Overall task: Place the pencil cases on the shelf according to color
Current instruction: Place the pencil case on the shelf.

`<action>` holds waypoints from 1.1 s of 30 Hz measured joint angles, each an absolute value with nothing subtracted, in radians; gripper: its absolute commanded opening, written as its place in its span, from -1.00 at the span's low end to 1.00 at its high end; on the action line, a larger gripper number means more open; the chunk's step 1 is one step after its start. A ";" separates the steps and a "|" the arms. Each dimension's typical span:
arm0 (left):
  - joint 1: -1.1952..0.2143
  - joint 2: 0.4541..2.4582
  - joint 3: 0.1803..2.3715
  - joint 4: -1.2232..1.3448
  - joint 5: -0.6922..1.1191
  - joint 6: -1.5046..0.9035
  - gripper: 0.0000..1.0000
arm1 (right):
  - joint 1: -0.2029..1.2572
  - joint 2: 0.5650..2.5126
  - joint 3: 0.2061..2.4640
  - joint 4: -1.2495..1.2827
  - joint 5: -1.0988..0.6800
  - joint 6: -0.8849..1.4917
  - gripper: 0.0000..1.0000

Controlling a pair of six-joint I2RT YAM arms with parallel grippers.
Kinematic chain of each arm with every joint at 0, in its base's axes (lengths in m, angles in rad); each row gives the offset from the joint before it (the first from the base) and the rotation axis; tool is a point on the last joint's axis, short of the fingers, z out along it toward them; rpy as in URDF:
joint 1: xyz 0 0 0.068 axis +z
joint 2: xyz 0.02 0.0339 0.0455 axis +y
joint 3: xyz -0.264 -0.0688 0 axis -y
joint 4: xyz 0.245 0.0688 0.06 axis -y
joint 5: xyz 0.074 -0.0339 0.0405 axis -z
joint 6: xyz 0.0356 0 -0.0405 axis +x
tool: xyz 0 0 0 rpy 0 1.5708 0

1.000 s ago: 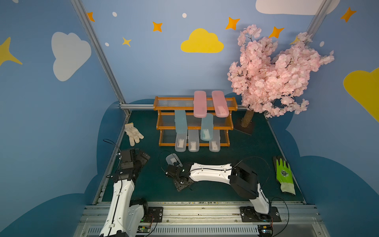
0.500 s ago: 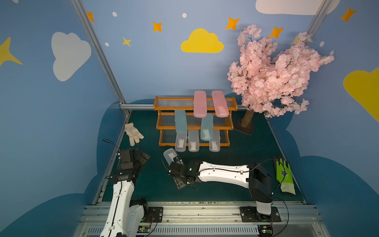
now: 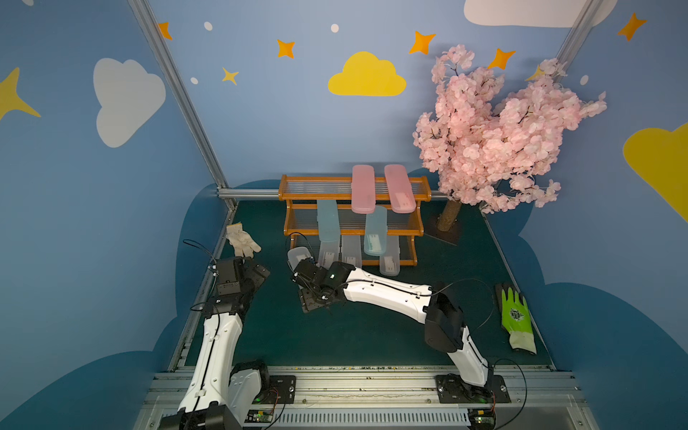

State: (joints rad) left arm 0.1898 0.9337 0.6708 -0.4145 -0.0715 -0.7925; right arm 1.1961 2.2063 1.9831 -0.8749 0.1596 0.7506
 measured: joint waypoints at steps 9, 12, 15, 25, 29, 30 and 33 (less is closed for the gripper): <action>0.190 0.936 0.641 -0.364 -0.057 -0.796 1.00 | 1.152 2.329 2.106 -0.889 0.149 0.817 0.05; 0.190 0.939 0.624 -0.360 -0.044 -0.799 1.00 | 1.142 2.336 2.115 -0.865 0.142 0.836 0.07; 0.190 0.950 0.622 -0.349 -0.028 -0.803 1.00 | 1.131 2.355 2.132 -0.836 0.125 0.857 0.08; 0.190 0.975 0.622 -0.323 0.019 -0.808 1.00 | 1.075 2.461 2.233 -0.772 0.092 0.919 0.11; 0.190 0.987 0.622 -0.320 0.035 -0.808 1.00 | 1.064 2.490 2.283 -0.755 0.083 0.923 0.50; 0.190 0.987 0.622 -0.320 0.036 -0.808 1.00 | 1.063 2.498 2.294 -0.752 0.080 0.924 0.61; 0.190 0.988 0.622 -0.320 0.043 -0.808 1.00 | 1.057 2.509 2.309 -0.740 0.068 0.931 0.87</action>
